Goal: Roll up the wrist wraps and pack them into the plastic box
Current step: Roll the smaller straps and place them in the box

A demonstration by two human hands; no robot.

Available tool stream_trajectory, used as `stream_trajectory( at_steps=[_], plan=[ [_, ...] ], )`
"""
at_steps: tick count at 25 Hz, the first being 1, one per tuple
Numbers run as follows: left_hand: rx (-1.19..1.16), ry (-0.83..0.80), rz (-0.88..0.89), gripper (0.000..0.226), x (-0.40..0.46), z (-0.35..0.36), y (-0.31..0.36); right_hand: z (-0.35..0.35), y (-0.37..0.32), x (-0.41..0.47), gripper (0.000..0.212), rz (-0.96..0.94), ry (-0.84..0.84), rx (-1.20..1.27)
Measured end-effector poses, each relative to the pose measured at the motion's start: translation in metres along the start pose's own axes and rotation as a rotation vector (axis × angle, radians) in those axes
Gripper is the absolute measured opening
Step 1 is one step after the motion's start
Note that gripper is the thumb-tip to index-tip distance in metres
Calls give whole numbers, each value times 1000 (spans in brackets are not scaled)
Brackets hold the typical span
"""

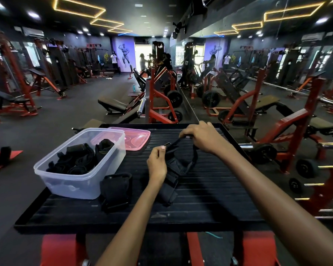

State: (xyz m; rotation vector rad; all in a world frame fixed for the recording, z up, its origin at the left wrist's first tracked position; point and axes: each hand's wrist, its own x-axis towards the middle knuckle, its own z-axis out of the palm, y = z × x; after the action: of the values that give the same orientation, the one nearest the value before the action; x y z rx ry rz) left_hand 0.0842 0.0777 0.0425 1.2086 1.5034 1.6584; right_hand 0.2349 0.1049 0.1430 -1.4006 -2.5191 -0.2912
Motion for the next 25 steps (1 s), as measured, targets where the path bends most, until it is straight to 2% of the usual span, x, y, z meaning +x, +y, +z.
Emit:
stream_trajectory(
  at_steps=[3, 6, 10, 11, 15, 16, 18, 20, 21, 23, 25],
  plan=[
    [8, -25, 3, 26, -2, 0, 2, 6, -5, 0, 41, -24, 71, -51],
    [-4, -23, 36, 24, -4, -2, 2, 8, -11, -2, 49, -33, 21, -114],
    [-61, -127, 46, 21, -6, -2, 5, 25, -22, -2, 44, -79, -3, -191],
    [-95, -163, 38, 18, -5, -3, 4, 29, -24, -3, 44, -63, -29, -47],
    [-105, -297, 66, 17, 2, -11, -5, 10, -23, 0, 40, 248, -237, 1076],
    [-79, -319, 88, 22, 3, -13, -6, 5, -20, 5, 43, 340, -284, 1181],
    [-69, -367, 148, 32, 1, -13, -3, 0, -12, 16, 54, 453, -398, 1050],
    [-155, -391, 187, 51, -4, -10, 0, 4, -8, 22, 47, 515, -511, 948],
    [-187, -375, 168, 61, -5, -9, 1, 8, -8, 24, 39, 528, -527, 1010],
    [-186, -362, 116, 68, -7, -8, 0, 14, -11, 26, 21, 531, -443, 1175],
    [-135, -409, 51, 65, -8, -7, -3, 18, -14, 30, 2, 552, -252, 1381]
  ],
)
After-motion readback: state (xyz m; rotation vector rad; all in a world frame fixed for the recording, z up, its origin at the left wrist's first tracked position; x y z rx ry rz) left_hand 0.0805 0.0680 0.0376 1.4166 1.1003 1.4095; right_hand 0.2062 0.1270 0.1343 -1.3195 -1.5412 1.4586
